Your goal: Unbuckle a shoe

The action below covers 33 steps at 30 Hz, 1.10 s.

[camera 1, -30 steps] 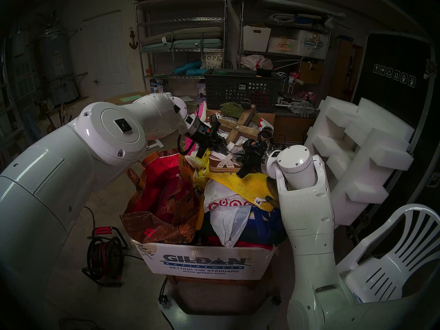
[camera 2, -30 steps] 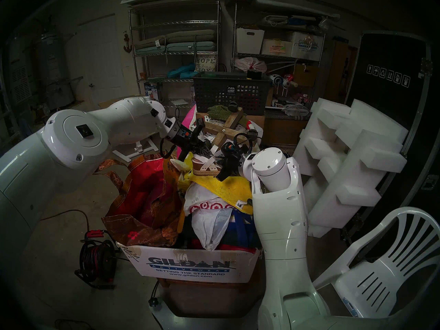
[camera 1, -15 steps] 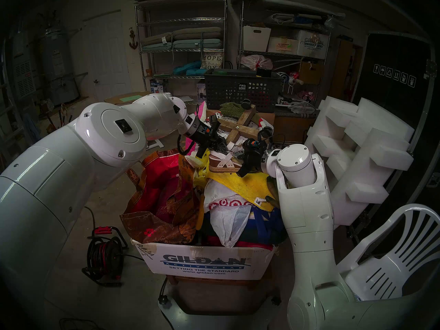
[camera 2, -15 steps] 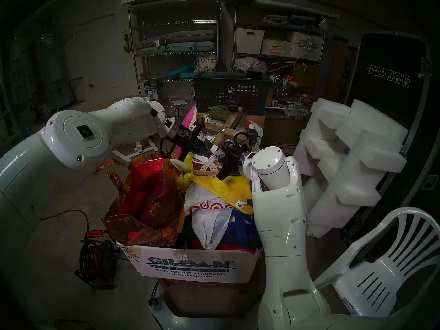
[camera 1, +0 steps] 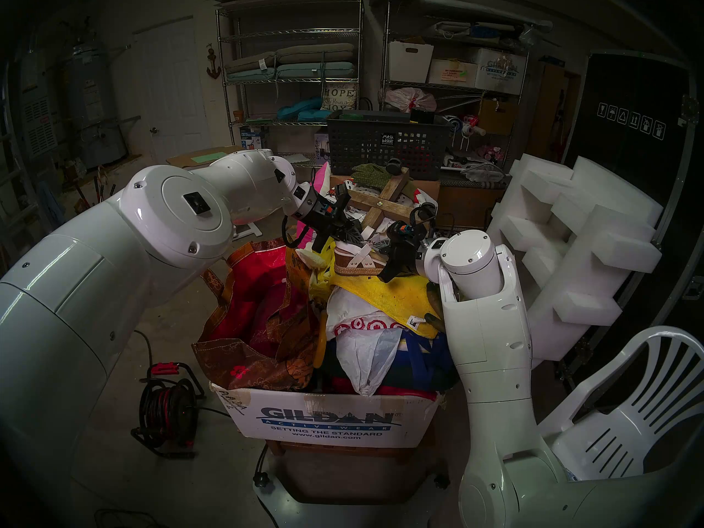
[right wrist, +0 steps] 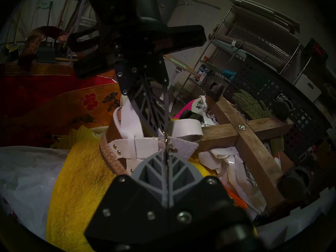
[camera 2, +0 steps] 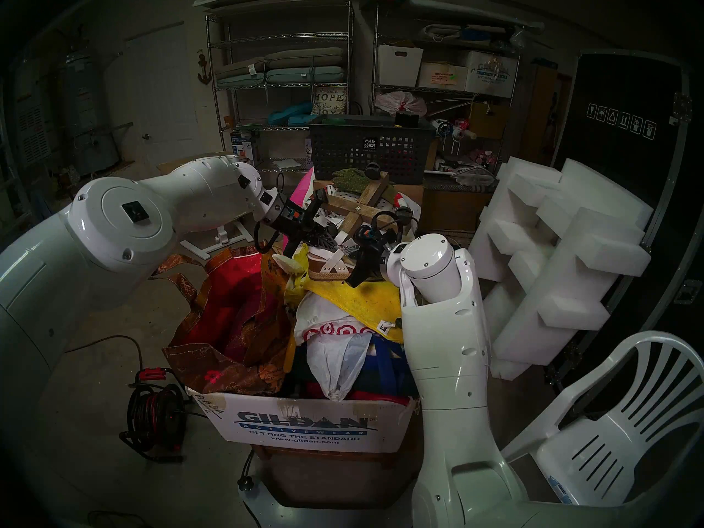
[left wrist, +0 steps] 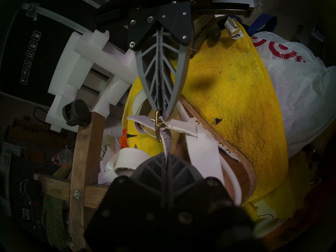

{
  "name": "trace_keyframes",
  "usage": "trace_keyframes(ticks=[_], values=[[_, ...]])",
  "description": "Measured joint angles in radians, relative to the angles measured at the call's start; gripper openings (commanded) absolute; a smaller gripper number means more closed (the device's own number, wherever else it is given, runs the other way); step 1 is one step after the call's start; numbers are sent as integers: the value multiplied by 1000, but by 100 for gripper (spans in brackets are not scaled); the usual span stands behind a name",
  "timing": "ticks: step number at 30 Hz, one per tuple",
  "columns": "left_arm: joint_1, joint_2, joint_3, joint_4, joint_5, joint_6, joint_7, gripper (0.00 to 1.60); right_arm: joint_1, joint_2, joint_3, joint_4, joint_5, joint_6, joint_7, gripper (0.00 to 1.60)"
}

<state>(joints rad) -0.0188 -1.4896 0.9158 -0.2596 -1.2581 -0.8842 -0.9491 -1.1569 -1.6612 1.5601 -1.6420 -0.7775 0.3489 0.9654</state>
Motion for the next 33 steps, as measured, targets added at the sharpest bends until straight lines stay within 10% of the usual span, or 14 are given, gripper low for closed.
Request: trace_keyframes(ticks=[33], values=[[4,15,42,45,13,10,3,0,-19,-27,26,-41,-55,55,-29,0]])
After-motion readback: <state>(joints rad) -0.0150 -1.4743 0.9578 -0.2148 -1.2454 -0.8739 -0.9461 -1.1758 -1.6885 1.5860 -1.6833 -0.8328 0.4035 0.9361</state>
